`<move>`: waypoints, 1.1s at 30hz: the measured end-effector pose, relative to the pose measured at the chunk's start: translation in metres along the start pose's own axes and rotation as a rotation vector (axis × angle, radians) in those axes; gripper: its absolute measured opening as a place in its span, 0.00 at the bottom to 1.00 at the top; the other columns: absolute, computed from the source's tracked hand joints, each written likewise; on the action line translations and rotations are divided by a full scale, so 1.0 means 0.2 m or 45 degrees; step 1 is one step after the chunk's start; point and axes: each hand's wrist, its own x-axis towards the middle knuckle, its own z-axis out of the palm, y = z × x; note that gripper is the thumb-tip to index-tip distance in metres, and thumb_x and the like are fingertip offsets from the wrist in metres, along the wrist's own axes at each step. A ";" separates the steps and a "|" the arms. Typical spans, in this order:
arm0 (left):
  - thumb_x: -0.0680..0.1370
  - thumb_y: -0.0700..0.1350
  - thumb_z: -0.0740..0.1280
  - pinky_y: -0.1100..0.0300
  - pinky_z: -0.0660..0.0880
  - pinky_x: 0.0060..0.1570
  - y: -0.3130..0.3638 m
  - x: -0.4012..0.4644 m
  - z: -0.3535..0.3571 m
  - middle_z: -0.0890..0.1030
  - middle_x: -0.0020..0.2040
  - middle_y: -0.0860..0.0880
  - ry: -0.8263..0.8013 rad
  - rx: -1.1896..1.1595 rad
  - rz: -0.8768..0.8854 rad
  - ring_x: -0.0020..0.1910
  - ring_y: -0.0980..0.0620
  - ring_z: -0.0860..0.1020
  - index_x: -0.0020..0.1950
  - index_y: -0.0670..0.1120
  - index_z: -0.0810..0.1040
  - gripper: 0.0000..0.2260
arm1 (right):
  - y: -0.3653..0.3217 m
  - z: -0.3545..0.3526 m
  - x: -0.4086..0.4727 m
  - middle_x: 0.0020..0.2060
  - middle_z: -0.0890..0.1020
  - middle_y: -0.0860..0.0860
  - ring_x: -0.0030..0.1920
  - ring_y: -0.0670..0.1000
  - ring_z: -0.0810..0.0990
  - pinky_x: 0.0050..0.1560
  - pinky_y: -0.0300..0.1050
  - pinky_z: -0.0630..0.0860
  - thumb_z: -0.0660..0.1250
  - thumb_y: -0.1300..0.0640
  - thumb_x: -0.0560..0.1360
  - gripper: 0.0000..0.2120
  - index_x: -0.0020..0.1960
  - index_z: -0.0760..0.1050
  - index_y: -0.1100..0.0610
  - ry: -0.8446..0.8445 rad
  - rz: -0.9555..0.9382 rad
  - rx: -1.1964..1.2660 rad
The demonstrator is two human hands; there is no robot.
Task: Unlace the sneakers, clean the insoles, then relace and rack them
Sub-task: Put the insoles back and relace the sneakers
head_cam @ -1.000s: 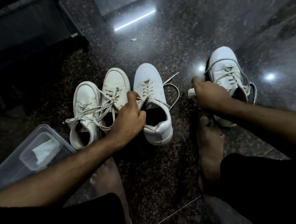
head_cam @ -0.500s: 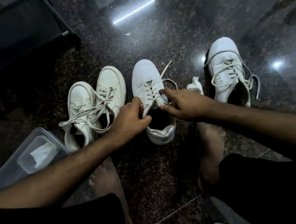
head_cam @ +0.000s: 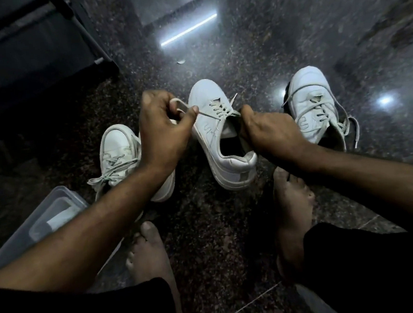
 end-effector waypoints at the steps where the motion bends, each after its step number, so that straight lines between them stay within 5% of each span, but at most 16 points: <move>1: 0.71 0.44 0.76 0.54 0.77 0.39 0.02 0.01 -0.01 0.71 0.47 0.46 0.052 0.014 0.078 0.38 0.45 0.77 0.41 0.56 0.68 0.16 | 0.00 0.00 0.01 0.42 0.82 0.56 0.41 0.61 0.82 0.32 0.50 0.60 0.53 0.51 0.83 0.10 0.54 0.65 0.58 0.038 0.021 -0.034; 4: 0.71 0.38 0.73 0.63 0.75 0.43 0.06 0.06 -0.07 0.69 0.51 0.46 0.269 0.063 0.211 0.40 0.57 0.74 0.48 0.48 0.70 0.13 | 0.02 -0.03 0.04 0.42 0.82 0.56 0.41 0.62 0.81 0.32 0.50 0.59 0.52 0.51 0.83 0.11 0.53 0.65 0.58 0.084 0.056 -0.034; 6: 0.73 0.41 0.74 0.60 0.76 0.53 0.07 0.09 -0.12 0.69 0.54 0.45 0.340 0.078 0.257 0.48 0.54 0.75 0.50 0.43 0.72 0.12 | 0.05 -0.02 0.03 0.42 0.82 0.56 0.41 0.62 0.81 0.32 0.50 0.59 0.52 0.52 0.83 0.10 0.53 0.65 0.59 0.053 0.041 -0.035; 11: 0.76 0.46 0.74 0.59 0.65 0.71 0.02 0.02 -0.09 0.67 0.70 0.41 -0.036 0.298 0.362 0.72 0.47 0.67 0.63 0.42 0.74 0.20 | 0.04 0.05 -0.02 0.40 0.81 0.55 0.41 0.60 0.81 0.31 0.50 0.62 0.53 0.55 0.82 0.07 0.54 0.64 0.58 -0.050 0.022 -0.081; 14: 0.76 0.46 0.73 0.69 0.67 0.61 -0.05 -0.04 -0.03 0.74 0.59 0.45 -0.266 0.310 0.311 0.59 0.54 0.73 0.60 0.43 0.76 0.16 | 0.02 0.06 -0.04 0.41 0.81 0.55 0.43 0.60 0.81 0.33 0.50 0.62 0.52 0.53 0.82 0.07 0.54 0.63 0.58 -0.138 0.002 -0.011; 17: 0.78 0.52 0.71 0.59 0.76 0.47 -0.08 -0.08 0.00 0.80 0.45 0.52 -0.438 0.367 0.098 0.43 0.55 0.79 0.49 0.47 0.80 0.09 | -0.02 0.07 -0.05 0.35 0.72 0.52 0.42 0.60 0.78 0.36 0.52 0.67 0.54 0.53 0.81 0.06 0.51 0.60 0.56 -0.219 -0.054 0.092; 20: 0.77 0.61 0.68 0.53 0.77 0.40 -0.14 -0.11 0.02 0.82 0.32 0.52 -0.722 0.482 -0.223 0.34 0.52 0.81 0.41 0.46 0.83 0.19 | -0.03 0.10 -0.07 0.35 0.71 0.50 0.41 0.60 0.77 0.48 0.64 0.74 0.54 0.53 0.80 0.05 0.49 0.60 0.54 -0.252 -0.075 0.116; 22: 0.76 0.65 0.66 0.51 0.79 0.42 -0.19 -0.13 0.04 0.84 0.32 0.50 -0.832 0.446 -0.418 0.34 0.51 0.83 0.42 0.46 0.83 0.23 | -0.03 0.13 -0.08 0.37 0.73 0.51 0.40 0.59 0.78 0.49 0.66 0.74 0.54 0.50 0.81 0.07 0.50 0.60 0.53 -0.272 -0.103 0.097; 24: 0.74 0.66 0.66 0.49 0.81 0.43 -0.22 -0.16 0.06 0.85 0.36 0.49 -0.813 0.271 -0.559 0.38 0.50 0.84 0.45 0.47 0.82 0.22 | -0.03 0.13 -0.08 0.41 0.77 0.53 0.44 0.58 0.79 0.46 0.58 0.74 0.56 0.45 0.82 0.12 0.55 0.64 0.54 -0.296 -0.180 0.099; 27: 0.79 0.58 0.68 0.53 0.80 0.39 -0.21 -0.19 0.10 0.85 0.47 0.45 -0.790 0.024 -0.677 0.47 0.48 0.84 0.52 0.45 0.79 0.16 | 0.00 0.11 -0.06 0.43 0.81 0.49 0.45 0.54 0.79 0.45 0.50 0.70 0.67 0.46 0.78 0.20 0.62 0.70 0.56 -0.409 -0.162 0.384; 30: 0.81 0.50 0.68 0.56 0.74 0.44 -0.21 -0.20 0.12 0.83 0.49 0.46 -0.706 -0.094 -0.644 0.45 0.52 0.80 0.54 0.44 0.78 0.09 | 0.08 0.08 0.02 0.38 0.77 0.45 0.39 0.49 0.77 0.41 0.43 0.70 0.74 0.51 0.74 0.12 0.54 0.77 0.55 -0.550 -0.183 0.549; 33: 0.83 0.46 0.64 0.59 0.74 0.48 -0.20 -0.19 0.13 0.83 0.45 0.46 -0.659 -0.205 -0.547 0.43 0.55 0.78 0.49 0.43 0.80 0.08 | 0.15 0.05 0.09 0.43 0.76 0.47 0.44 0.51 0.78 0.40 0.47 0.75 0.73 0.54 0.74 0.03 0.47 0.80 0.50 -0.347 -0.212 0.329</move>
